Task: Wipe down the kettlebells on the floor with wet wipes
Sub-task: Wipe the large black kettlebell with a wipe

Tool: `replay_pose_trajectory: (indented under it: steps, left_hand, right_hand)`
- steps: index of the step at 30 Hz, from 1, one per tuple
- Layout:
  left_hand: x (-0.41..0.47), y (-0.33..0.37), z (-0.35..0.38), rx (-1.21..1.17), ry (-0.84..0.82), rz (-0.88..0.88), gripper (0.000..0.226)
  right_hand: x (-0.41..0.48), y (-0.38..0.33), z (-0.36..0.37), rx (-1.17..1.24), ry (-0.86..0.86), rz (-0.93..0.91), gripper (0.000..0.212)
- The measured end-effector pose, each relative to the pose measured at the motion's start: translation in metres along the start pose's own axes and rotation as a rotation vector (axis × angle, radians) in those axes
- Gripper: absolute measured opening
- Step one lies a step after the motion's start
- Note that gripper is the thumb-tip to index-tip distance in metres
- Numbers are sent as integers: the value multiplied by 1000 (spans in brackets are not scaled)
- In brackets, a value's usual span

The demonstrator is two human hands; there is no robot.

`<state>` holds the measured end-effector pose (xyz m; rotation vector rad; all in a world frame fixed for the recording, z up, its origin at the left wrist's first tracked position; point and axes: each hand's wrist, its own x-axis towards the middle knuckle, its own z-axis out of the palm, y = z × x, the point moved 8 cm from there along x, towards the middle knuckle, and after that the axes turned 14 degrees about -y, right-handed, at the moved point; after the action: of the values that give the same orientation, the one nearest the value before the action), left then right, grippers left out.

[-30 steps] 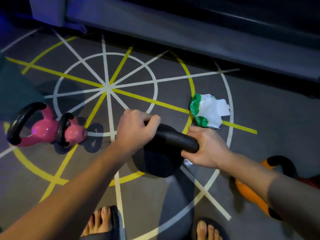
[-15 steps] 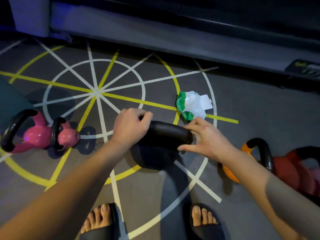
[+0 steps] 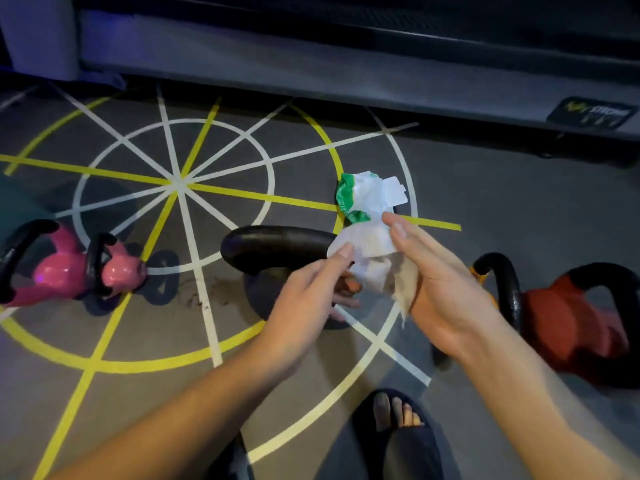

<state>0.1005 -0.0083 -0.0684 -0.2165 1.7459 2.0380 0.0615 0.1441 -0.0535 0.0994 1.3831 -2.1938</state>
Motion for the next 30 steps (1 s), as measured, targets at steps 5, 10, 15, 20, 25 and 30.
replay_pose_trajectory:
  steps: [5, 10, 15, 20, 25, 30]
  left_hand:
    - [3, -6, 22, -341, -185, -6, 39]
    - [-1, -23, 3, -139, -9, 10, 22]
    - [-3, -30, 4, -155, -45, -23, 24]
    - [0, -38, 4, -207, -52, -111, 47]
    - [-5, -57, 8, -283, -85, -208, 53]
    - [-6, -67, -1, -313, 15, -185, 42]
  right_hand:
    - [-7, 23, -5, -56, -8, 95, 31]
    - [-22, 33, -13, -398, -94, 112, 46]
    - [-21, 35, -16, -756, -133, 84, 32]
    - [-21, 40, -14, -780, -62, 39, 23]
    - [-32, 77, -32, -222, 32, 319, 32]
    - [-39, 101, -51, -1, 226, 341, 35]
